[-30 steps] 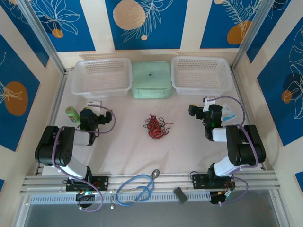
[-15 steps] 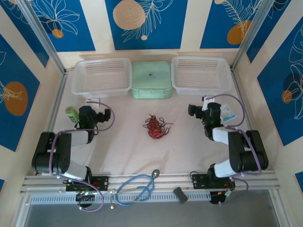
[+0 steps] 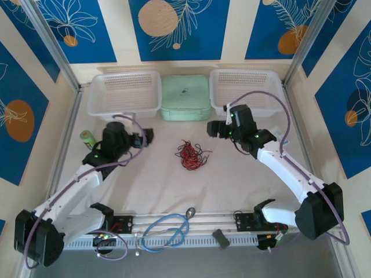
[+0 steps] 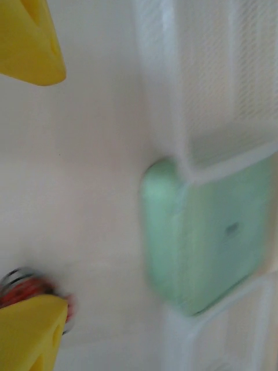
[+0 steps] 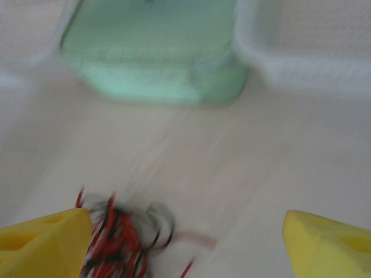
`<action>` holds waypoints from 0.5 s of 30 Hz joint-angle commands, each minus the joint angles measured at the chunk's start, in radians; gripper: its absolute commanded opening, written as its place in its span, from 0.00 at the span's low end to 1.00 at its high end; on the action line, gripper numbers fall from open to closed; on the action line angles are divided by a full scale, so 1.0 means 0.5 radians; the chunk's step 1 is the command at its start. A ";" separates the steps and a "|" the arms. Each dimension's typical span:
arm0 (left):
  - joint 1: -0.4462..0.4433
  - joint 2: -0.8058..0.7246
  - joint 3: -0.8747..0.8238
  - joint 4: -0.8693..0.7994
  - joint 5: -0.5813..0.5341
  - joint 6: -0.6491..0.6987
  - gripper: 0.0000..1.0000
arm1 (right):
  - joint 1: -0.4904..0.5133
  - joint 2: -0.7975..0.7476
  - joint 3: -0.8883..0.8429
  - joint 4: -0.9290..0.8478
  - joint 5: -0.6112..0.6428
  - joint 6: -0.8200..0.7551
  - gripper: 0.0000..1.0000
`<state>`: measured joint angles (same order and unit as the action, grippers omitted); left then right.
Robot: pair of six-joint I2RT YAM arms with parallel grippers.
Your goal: Untangle the cables
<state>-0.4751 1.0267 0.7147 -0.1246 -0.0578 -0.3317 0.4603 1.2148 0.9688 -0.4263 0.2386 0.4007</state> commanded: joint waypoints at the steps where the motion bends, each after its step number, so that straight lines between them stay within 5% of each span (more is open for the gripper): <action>1: -0.216 0.149 0.095 -0.303 0.106 -0.193 1.00 | 0.065 0.050 -0.005 -0.448 -0.390 0.377 0.86; 8: -0.619 0.650 0.357 -0.156 -0.087 -0.282 1.00 | 0.135 0.179 -0.340 -0.065 -0.678 0.976 0.79; 15: -0.742 1.116 0.730 -0.152 -0.170 -0.385 1.00 | 0.168 0.348 -0.503 0.327 -0.771 1.348 0.77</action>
<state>-0.8345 1.5349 1.0218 -0.2016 -0.1009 -0.4820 0.5316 1.3678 0.7254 -0.3737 -0.0895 0.9463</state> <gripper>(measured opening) 0.997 0.772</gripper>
